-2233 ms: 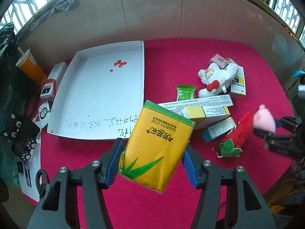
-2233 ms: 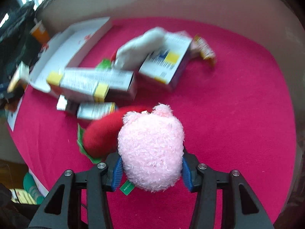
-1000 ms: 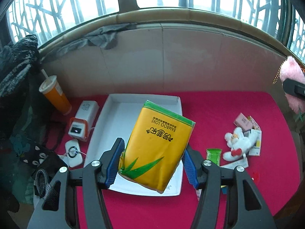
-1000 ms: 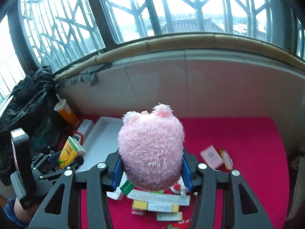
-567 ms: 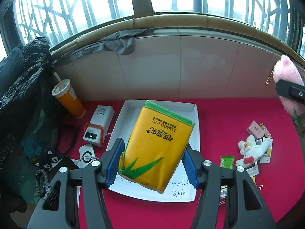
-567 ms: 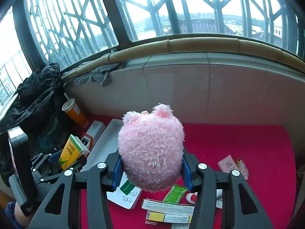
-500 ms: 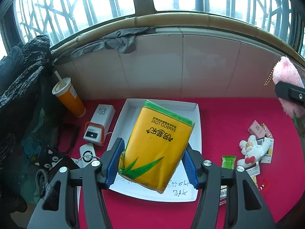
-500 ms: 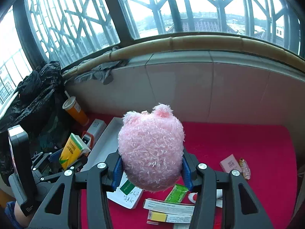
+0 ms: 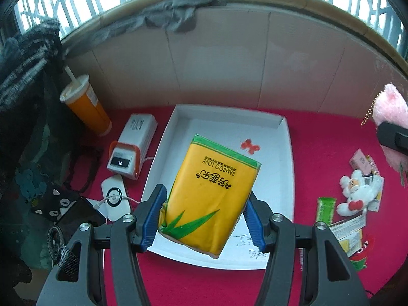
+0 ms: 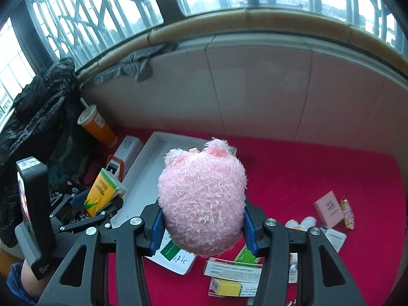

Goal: Organize objects
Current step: 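Carry the tissue pack and pink plush over the white tray with both grippers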

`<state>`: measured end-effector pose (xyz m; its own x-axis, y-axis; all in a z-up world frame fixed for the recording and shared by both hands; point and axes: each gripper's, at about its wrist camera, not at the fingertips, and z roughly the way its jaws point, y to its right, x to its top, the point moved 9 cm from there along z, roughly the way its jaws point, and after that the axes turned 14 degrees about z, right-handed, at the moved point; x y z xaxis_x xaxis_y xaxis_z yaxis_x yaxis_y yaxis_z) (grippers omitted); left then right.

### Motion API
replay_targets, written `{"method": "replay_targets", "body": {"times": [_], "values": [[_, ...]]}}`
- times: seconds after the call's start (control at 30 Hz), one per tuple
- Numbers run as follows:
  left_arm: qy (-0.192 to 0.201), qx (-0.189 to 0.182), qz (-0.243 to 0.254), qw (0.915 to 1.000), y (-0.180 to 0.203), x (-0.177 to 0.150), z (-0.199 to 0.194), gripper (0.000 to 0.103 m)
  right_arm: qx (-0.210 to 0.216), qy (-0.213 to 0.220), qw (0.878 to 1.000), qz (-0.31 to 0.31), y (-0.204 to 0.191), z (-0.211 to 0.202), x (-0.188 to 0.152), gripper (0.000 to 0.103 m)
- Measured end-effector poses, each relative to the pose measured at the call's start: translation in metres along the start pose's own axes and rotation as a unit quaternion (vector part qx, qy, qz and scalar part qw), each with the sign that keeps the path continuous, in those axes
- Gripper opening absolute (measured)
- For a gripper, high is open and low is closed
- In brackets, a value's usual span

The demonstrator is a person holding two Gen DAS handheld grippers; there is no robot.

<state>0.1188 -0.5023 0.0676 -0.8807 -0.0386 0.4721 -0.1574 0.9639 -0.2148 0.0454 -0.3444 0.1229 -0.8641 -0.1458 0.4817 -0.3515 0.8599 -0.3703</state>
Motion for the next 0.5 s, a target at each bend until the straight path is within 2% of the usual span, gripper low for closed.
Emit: {"method": "replay_targets", "body": {"times": [0.27, 0.5], "values": [[-0.045, -0.041, -0.017, 0.9980, -0.013, -0.018, 0.045, 0.058, -0.010, -0.065, 0.998, -0.020, -0.018, 0.056, -0.018, 0.055], [-0.054, -0.043, -0.020, 0.9974, -0.016, -0.024, 0.060, 0.058, -0.028, -0.103, 0.993, -0.043, -0.032, 0.096, -0.032, 0.055]]}}
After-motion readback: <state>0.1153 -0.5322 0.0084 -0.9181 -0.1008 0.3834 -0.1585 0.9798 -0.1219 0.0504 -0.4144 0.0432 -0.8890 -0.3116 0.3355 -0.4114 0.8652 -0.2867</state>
